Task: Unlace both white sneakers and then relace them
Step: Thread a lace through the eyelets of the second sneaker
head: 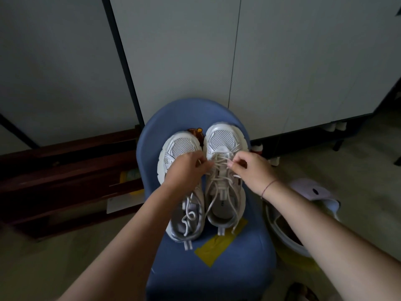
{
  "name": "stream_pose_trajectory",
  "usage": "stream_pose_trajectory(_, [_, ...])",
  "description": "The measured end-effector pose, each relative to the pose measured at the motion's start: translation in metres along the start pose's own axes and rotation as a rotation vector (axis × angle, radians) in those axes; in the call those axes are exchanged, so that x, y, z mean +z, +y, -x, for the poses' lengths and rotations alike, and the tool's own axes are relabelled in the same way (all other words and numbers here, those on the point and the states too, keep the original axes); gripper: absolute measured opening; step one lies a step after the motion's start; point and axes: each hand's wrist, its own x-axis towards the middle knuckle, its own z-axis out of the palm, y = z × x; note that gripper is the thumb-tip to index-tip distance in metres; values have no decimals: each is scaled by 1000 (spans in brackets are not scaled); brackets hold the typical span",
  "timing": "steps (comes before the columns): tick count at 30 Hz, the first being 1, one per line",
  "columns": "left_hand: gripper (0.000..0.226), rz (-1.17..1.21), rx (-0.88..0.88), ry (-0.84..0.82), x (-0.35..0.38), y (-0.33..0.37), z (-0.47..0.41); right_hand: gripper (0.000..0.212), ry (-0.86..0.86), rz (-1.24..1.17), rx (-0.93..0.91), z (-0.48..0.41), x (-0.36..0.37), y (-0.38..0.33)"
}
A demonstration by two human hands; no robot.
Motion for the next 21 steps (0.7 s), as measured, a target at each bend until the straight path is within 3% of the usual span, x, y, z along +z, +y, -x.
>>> stream_pose_trajectory(6, [25,45,-73,63,2,3,3,21,12,-178,122,-2,-3,16])
stream_pose_trajectory(14, [28,136,-136,87,0,5,4,26,-43,-783,514,-1,-11,24])
stream_pose_trajectory(17, [26,142,-125,85,-1,6,5,22,-39,-689,512,-1,-11,24])
stream_pose_trajectory(21, [10,210,-64,39,-1,3,7,18,-17,-205,330,3,-2,22])
